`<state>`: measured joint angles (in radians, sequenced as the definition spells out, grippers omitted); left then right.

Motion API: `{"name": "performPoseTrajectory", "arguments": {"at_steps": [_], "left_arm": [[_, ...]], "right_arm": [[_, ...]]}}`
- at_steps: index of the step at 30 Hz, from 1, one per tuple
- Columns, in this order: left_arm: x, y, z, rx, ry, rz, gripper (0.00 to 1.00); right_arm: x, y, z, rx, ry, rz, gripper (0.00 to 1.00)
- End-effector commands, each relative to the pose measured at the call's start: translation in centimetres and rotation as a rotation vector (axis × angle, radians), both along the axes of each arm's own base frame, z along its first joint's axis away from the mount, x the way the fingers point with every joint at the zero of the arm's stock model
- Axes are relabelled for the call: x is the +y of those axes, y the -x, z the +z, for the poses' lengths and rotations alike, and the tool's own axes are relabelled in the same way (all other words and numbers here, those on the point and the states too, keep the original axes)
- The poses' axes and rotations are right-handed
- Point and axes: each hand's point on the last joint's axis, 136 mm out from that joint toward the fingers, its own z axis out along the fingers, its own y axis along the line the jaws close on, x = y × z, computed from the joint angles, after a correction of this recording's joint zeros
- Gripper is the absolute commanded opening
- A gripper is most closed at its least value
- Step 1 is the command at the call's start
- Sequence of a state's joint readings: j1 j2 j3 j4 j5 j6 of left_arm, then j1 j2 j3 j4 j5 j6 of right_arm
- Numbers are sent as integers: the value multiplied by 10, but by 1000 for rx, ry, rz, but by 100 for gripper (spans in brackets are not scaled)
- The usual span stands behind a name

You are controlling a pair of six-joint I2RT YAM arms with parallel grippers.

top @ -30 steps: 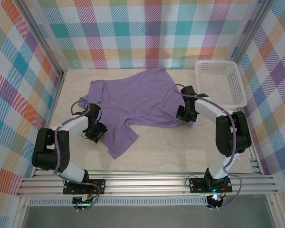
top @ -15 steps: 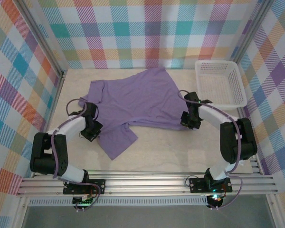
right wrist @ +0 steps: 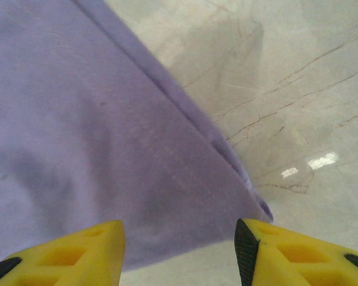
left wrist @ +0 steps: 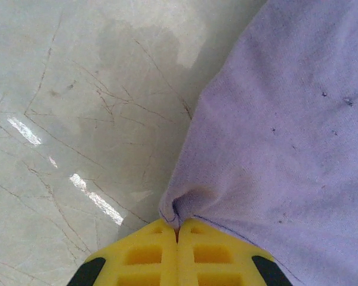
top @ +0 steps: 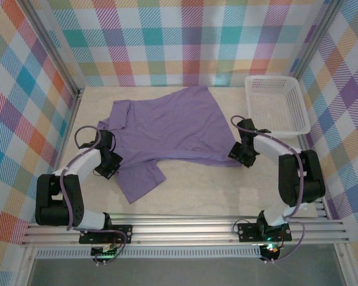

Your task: Fold and stack the t-shirts

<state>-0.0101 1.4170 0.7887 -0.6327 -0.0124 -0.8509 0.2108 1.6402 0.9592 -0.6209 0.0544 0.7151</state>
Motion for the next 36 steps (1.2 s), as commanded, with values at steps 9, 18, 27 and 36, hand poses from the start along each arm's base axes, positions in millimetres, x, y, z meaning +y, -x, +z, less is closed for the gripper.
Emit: {"name": "performPoseTrajectory", "arguments": {"at_steps": [9, 18, 27, 36], "left_arm": [[-9, -15, 14, -42, 54, -27, 0], [-9, -48, 87, -251, 78, -27, 0], [2, -45, 287, -829, 74, 69, 0], [10, 6, 478, -1273, 38, 85, 0]], "right_arm": [[13, -13, -14, 30, -98, -110, 41], [22, -43, 63, -218, -72, 11, 0], [21, -42, 294, -833, -114, 147, 0], [30, 18, 459, -1287, -273, 250, 0]]}}
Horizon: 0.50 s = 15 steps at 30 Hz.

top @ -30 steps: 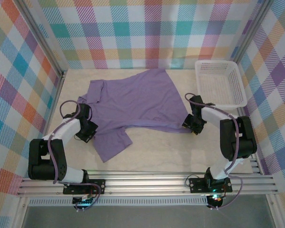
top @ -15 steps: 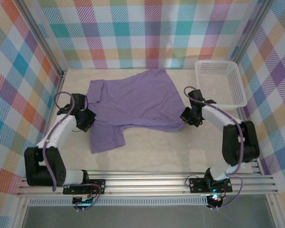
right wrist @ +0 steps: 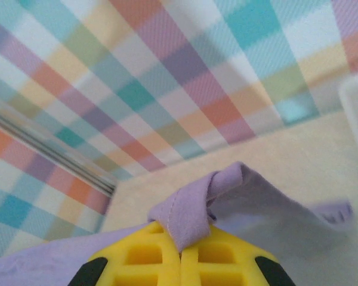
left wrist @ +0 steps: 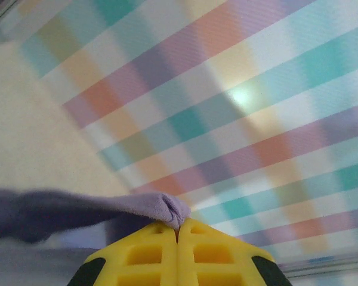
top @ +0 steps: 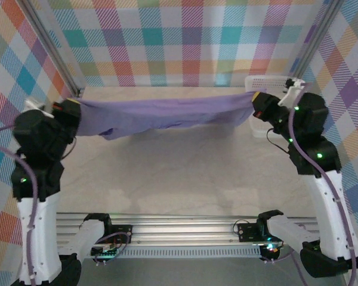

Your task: Fold and stack the t-shirts

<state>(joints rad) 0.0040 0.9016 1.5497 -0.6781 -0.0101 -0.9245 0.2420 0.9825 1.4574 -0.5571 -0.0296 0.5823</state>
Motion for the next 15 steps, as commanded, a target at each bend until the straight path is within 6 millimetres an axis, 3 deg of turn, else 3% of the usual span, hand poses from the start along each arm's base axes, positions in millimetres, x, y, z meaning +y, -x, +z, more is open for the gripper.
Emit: {"name": "performPoseTrajectory", "arguments": {"at_steps": [1, 5, 7, 10, 15], "left_arm": [[6, -5, 39, -43, 0, 31, 0], [7, -22, 74, -58, -19, 31, 0], [6, -37, 82, -56, -30, 21, 0], [2, -75, 73, 7, -30, -9, 0], [3, -154, 20, 143, 47, -68, 0]], "right_arm": [[8, 8, 39, -109, -16, 58, 0], [11, -1, 69, -147, -27, 62, 0], [16, -12, 77, -152, -29, 78, 0], [29, -40, 78, -126, -42, 110, 0], [54, -103, 52, -47, -69, 175, 0]]}}
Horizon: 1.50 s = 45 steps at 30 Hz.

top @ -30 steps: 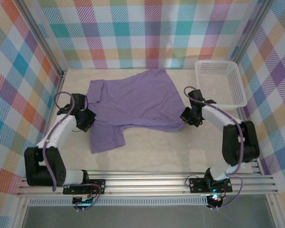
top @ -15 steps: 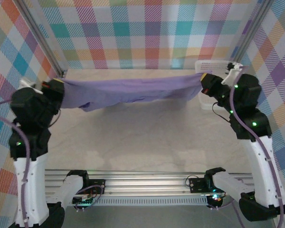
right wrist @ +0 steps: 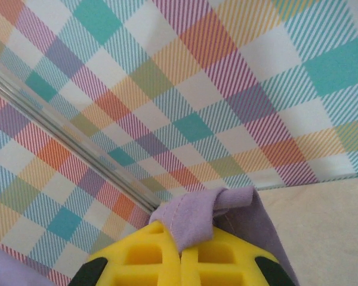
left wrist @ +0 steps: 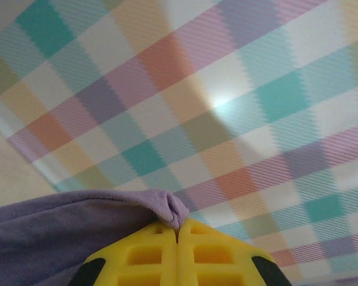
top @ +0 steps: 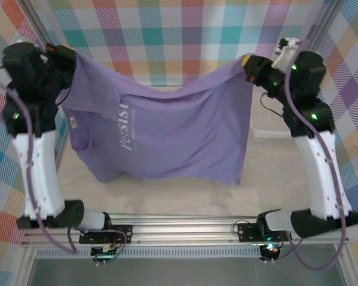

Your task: Fold and stack the t-shirts

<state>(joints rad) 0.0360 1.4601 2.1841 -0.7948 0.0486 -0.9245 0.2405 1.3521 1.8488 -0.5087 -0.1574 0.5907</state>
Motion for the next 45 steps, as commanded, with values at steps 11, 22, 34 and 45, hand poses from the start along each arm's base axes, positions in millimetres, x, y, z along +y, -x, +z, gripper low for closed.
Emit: {"name": "performPoseTrajectory", "arguments": {"at_steps": [11, 22, 34, 45], "left_arm": [[16, -167, -40, -38, 184, -202, 0], [12, -60, 85, -288, 165, -220, 0], [-48, 3, -274, 446, 300, -283, 0], [-61, 91, -474, 997, 244, -288, 0]], "right_arm": [[18, -145, 6, -37, -59, 90, 0], [-39, -94, 92, -214, -90, -32, 0], [-40, -47, -198, 389, -85, -47, 0], [-55, 19, -423, 971, 70, -120, 0]]}}
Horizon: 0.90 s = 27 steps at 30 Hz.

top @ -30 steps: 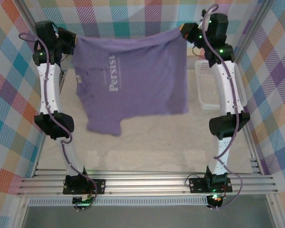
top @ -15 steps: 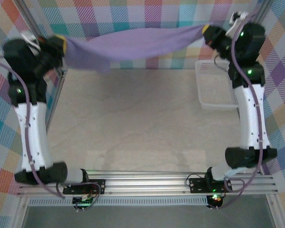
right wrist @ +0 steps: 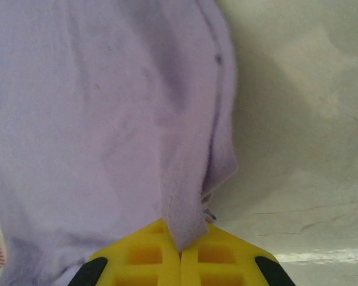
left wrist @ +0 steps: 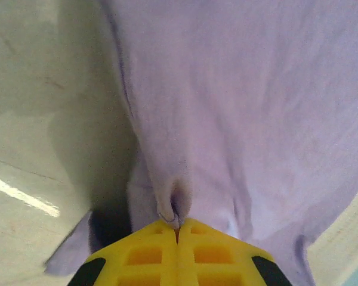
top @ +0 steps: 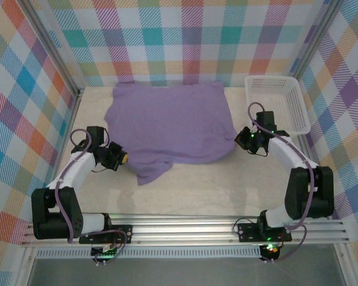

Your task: Fold and stack the t-shirts

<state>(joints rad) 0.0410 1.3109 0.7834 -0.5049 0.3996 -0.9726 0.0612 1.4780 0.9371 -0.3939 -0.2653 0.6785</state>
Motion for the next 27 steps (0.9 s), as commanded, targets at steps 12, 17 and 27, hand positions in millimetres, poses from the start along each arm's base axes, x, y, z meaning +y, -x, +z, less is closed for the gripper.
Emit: {"name": "performPoseTrajectory", "arguments": {"at_steps": [12, 17, 27], "left_arm": [[10, 67, -33, 188, -112, -50, 0], [22, 88, -37, 261, -190, -57, 0], [52, 138, 4, 220, -335, 117, 0]], "right_arm": [[-16, 55, -11, 79, 192, 40, 0], [-24, 68, -22, 133, 237, 20, 0], [-20, 86, -25, 153, 243, 52, 0]]}}
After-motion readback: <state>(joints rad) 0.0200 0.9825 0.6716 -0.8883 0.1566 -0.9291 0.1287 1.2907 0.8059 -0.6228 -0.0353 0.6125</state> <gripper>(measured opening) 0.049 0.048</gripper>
